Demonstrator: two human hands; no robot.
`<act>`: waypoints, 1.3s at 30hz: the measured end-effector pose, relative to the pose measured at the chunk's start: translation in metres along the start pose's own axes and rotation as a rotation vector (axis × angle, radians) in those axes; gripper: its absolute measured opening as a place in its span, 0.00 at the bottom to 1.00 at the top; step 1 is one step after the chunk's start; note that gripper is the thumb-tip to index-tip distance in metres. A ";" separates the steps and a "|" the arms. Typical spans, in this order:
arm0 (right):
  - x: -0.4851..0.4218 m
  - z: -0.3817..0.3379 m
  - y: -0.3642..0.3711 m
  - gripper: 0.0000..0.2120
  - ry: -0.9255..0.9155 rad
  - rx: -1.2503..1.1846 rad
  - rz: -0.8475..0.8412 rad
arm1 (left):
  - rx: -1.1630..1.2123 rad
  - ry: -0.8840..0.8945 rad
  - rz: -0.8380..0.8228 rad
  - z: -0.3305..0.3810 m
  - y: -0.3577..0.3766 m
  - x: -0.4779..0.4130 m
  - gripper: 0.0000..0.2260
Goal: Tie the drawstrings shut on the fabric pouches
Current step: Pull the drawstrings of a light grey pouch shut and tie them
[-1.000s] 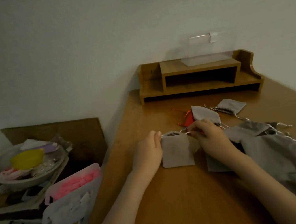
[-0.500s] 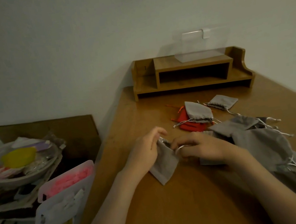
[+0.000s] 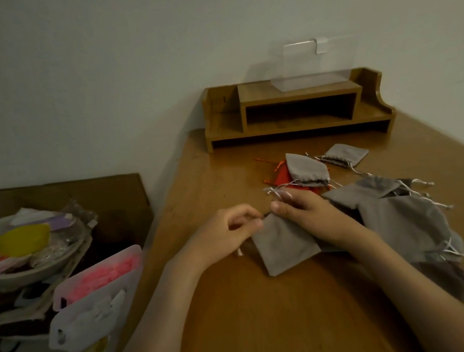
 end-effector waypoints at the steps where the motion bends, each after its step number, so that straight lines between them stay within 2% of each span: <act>1: 0.000 0.000 -0.001 0.13 0.004 -0.015 0.022 | 0.004 -0.017 0.012 0.000 0.000 0.000 0.03; 3: 0.001 -0.001 -0.005 0.17 0.020 -0.055 0.058 | 0.002 -0.037 0.092 -0.001 -0.005 -0.001 0.04; 7: 0.000 0.005 -0.008 0.15 0.123 -0.092 0.094 | -0.105 -0.034 0.258 -0.001 -0.018 -0.002 0.03; 10: 0.000 0.009 -0.011 0.16 0.170 -0.198 0.139 | -0.143 -0.043 0.288 -0.004 -0.020 -0.001 0.07; 12: 0.001 0.010 -0.015 0.16 0.179 -0.376 0.201 | -0.189 -0.042 0.292 -0.005 -0.022 0.000 0.11; 16: 0.007 0.021 -0.034 0.18 0.266 -0.653 0.438 | -0.272 0.019 0.332 0.002 -0.028 0.002 0.14; 19: 0.012 0.023 -0.045 0.16 0.254 -0.569 0.530 | -0.295 0.014 0.325 -0.001 -0.026 -0.001 0.14; 21: 0.012 0.019 -0.045 0.13 0.230 -0.437 0.503 | -0.271 -0.020 0.320 -0.007 -0.027 -0.003 0.15; 24: 0.008 0.012 -0.039 0.06 0.180 -0.384 0.438 | -0.248 -0.045 0.288 -0.011 -0.024 -0.005 0.13; 26: 0.005 0.006 -0.035 0.06 0.139 -0.359 0.414 | -0.267 -0.027 0.278 -0.007 -0.019 -0.006 0.11; 29: 0.000 -0.004 -0.020 0.07 0.086 -0.303 0.280 | -0.406 0.151 0.378 0.007 -0.018 -0.004 0.09; 32: -0.002 -0.019 -0.005 0.15 -0.022 -0.053 0.148 | -0.478 0.330 0.402 0.019 -0.012 0.000 0.09; 34: -0.002 -0.024 0.005 0.11 -0.061 0.055 0.101 | -0.462 0.413 0.408 0.025 -0.010 0.004 0.10; 36: -0.001 -0.025 0.008 0.03 -0.035 0.075 0.102 | -0.445 0.440 0.429 0.029 -0.011 0.007 0.10; 39: -0.002 -0.019 0.011 0.03 0.068 0.008 0.111 | -0.365 0.366 0.432 0.027 -0.008 0.005 0.08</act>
Point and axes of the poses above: each hand's wrist, its own x-axis away from the middle knuckle, its own y-axis out of the palm, z = x × y, the point moved 7 cm from there along -x, towards the middle knuckle, and after that the axes turned 8 degrees about x, right-handed, at the moved point
